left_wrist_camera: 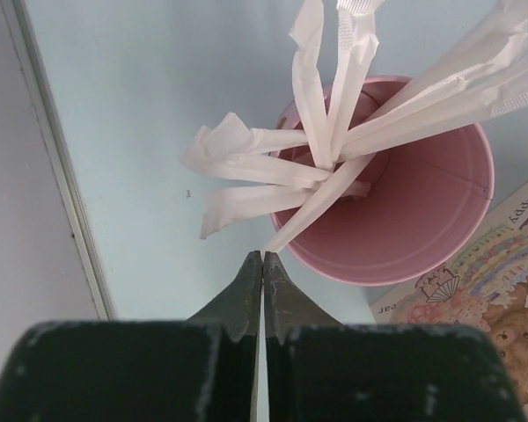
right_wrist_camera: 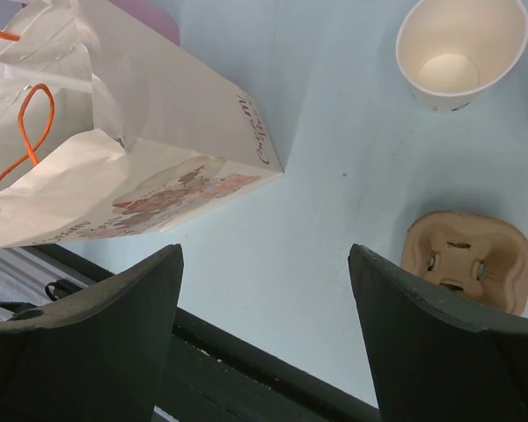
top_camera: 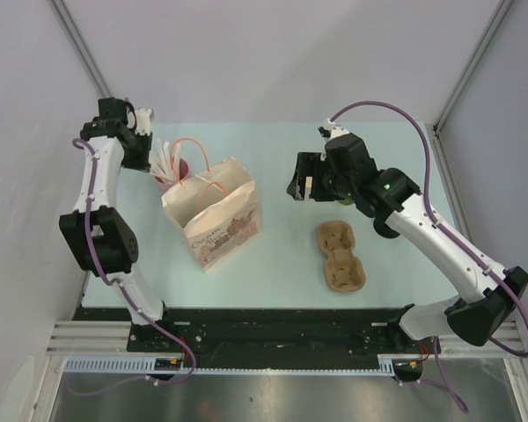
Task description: Pack the takeout coffee
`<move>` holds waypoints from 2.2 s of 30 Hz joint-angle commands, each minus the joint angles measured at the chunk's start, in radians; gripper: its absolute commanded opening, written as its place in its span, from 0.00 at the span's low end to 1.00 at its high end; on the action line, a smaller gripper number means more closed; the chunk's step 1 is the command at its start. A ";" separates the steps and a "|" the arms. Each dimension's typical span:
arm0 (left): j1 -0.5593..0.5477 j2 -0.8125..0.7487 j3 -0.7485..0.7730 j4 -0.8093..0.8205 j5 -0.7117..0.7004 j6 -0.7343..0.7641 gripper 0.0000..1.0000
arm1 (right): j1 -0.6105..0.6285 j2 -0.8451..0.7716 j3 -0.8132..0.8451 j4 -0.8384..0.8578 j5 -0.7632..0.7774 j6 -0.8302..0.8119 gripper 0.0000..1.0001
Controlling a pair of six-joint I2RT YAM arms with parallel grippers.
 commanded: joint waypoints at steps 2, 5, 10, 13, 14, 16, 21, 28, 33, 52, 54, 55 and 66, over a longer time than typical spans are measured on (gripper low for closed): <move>-0.002 -0.056 0.041 0.012 0.026 0.017 0.00 | -0.008 -0.009 0.023 0.003 0.009 -0.017 0.81; -0.002 -0.125 0.024 0.012 0.026 0.035 0.00 | -0.011 -0.012 0.026 0.002 0.009 -0.020 0.81; -0.001 -0.247 0.027 0.008 0.021 0.064 0.00 | -0.019 -0.005 0.041 0.000 0.007 -0.028 0.81; -0.004 -0.298 0.050 -0.009 0.020 0.076 0.01 | -0.019 0.006 0.055 0.002 0.001 -0.032 0.81; -0.002 -0.330 0.063 -0.017 0.021 0.079 0.00 | -0.019 0.011 0.058 0.002 0.000 -0.031 0.81; -0.004 -0.364 0.082 -0.049 0.035 0.107 0.00 | -0.019 0.012 0.063 0.002 -0.003 -0.031 0.81; -0.007 -0.509 0.168 -0.089 0.079 0.165 0.00 | -0.019 0.006 0.060 0.009 -0.008 -0.011 0.81; -0.007 -0.669 0.271 -0.090 0.242 0.162 0.00 | -0.008 0.037 0.101 0.005 -0.017 -0.014 0.81; -0.033 -0.807 0.099 -0.093 0.457 0.155 0.00 | 0.018 0.063 0.153 -0.014 -0.003 -0.034 0.81; -0.432 -0.633 -0.006 -0.150 0.069 0.388 0.00 | 0.043 -0.020 0.144 -0.086 0.086 -0.031 0.81; -0.441 -0.622 -0.005 -0.153 0.040 0.400 0.00 | 0.043 -0.029 0.137 -0.089 0.095 -0.031 0.81; -0.449 -0.620 -0.015 -0.152 0.020 0.412 0.00 | 0.041 -0.038 0.134 -0.089 0.098 -0.029 0.81; -0.535 -0.579 0.097 -0.150 -0.028 0.327 1.00 | 0.027 -0.038 0.124 -0.092 0.086 -0.057 0.84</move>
